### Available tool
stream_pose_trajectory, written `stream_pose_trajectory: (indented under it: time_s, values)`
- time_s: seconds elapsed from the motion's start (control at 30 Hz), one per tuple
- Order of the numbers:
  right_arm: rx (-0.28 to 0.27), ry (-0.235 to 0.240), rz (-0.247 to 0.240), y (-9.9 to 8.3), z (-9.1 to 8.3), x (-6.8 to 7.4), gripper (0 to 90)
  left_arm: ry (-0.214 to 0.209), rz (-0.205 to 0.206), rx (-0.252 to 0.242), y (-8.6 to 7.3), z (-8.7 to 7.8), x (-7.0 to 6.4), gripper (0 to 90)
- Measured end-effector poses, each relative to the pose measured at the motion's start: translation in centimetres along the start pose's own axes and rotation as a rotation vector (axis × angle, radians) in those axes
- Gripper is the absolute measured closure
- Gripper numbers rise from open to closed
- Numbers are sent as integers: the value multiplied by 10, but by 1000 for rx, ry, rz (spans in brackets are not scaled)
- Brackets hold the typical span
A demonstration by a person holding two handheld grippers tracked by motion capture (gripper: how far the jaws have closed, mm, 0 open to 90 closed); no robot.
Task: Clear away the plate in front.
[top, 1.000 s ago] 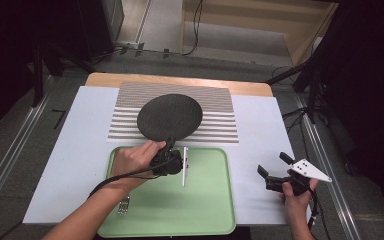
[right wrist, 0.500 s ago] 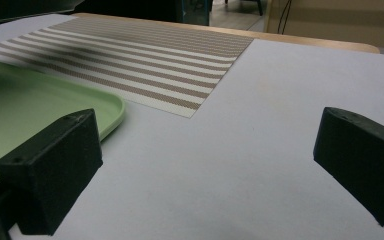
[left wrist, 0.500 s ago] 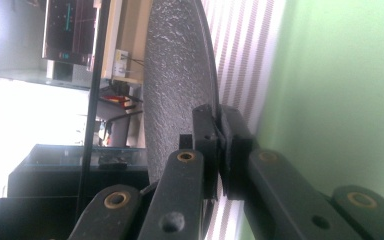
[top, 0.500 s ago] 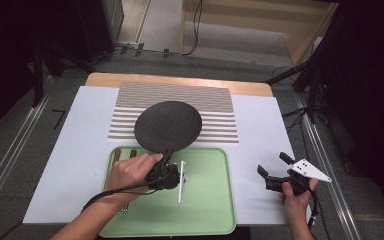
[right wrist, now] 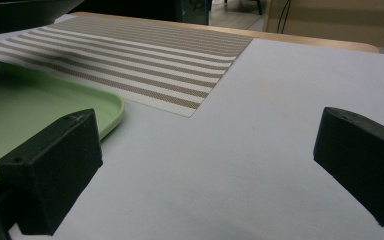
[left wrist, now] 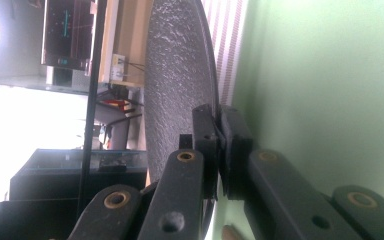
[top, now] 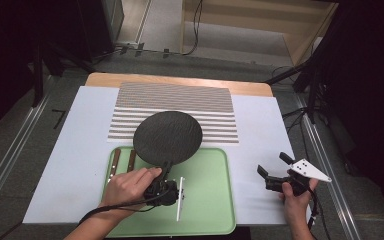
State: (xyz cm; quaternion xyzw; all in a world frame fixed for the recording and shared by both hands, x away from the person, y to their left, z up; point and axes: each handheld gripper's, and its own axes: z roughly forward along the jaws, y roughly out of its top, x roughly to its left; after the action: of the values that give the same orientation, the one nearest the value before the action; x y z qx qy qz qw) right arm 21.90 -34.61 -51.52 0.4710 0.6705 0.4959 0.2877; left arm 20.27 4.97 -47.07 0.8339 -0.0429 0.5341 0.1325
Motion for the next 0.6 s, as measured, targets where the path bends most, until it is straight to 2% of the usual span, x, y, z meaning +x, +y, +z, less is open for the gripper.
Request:
stream_pose_trajectory:
  time_s: [0.13, 0.33, 0.6]
  values:
    - [0, -1, 3, 0, 0, 0, 0, 4, 15, -1, 0, -6, -7, 878]
    - [1, -2, 2, 0, 0, 0, 0, -2, 8, -8, 1, -18, -15, 876]
    - [2, -3, -2, 0, 0, 0, 0, -6, 23, -17, 3, -37, -28, 875]
